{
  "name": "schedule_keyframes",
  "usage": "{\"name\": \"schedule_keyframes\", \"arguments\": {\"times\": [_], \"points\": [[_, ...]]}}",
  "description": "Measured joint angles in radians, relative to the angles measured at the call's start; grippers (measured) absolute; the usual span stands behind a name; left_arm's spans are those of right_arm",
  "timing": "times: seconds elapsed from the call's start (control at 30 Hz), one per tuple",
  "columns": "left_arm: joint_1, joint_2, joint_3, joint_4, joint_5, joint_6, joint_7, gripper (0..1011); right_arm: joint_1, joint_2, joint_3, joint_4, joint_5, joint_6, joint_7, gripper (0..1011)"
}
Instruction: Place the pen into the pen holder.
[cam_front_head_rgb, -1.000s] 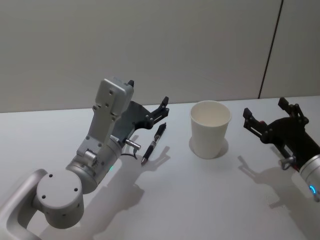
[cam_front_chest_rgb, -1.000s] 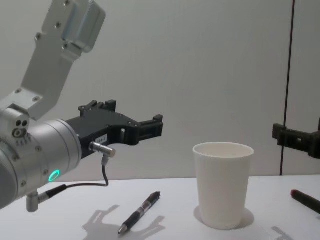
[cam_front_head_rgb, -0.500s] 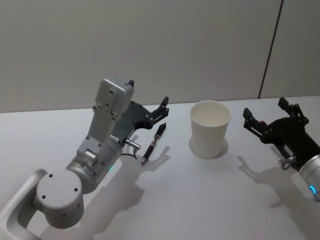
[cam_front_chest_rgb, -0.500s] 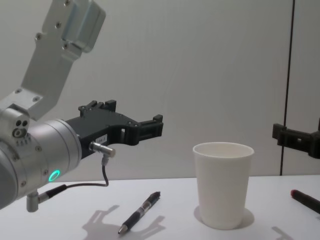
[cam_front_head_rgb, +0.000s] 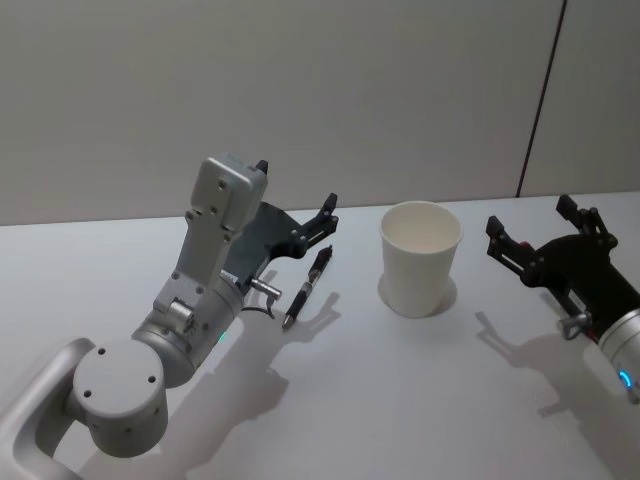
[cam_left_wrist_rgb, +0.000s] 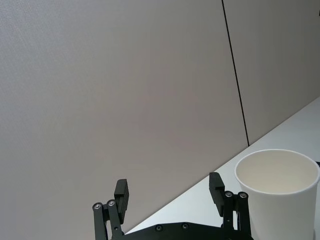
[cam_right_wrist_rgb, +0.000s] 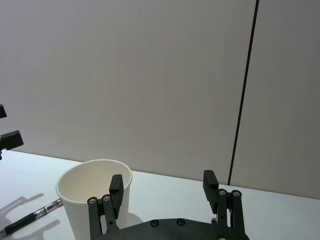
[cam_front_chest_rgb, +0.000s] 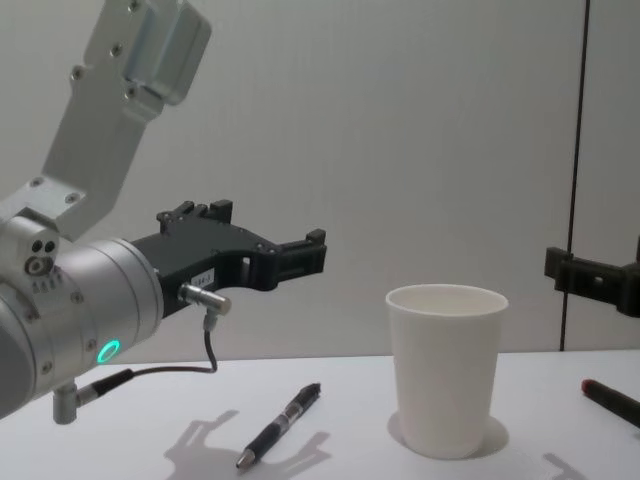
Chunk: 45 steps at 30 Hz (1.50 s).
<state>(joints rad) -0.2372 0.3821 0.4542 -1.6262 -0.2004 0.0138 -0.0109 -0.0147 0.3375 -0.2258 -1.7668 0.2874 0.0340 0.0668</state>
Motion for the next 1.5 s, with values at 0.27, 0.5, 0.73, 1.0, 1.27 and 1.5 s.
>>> {"name": "schedule_keyframes", "arguments": {"times": [0.27,0.5,0.73,1.0,1.27,1.5], "points": [[0.000,0.000,0.000,0.000,0.000,0.000,0.000,1001,0.000,0.000,0.000,0.000,0.000,0.000,0.000,1002],[0.000,0.000,0.000,0.000,0.000,0.000,0.000,1001,0.000,0.000,0.000,0.000,0.000,0.000,0.000,1001],[0.000,0.000,0.000,0.000,0.000,0.000,0.000,1001,0.000,0.000,0.000,0.000,0.000,0.000,0.000,1002],[0.000,0.000,0.000,0.000,0.000,0.000,0.000,1001,0.000,0.000,0.000,0.000,0.000,0.000,0.000,1001],[0.000,0.000,0.000,0.000,0.000,0.000,0.000,1001,0.000,0.000,0.000,0.000,0.000,0.000,0.000,1002],[0.000,0.000,0.000,0.000,0.000,0.000,0.000,1001,0.000,0.000,0.000,0.000,0.000,0.000,0.000,1002]]}}
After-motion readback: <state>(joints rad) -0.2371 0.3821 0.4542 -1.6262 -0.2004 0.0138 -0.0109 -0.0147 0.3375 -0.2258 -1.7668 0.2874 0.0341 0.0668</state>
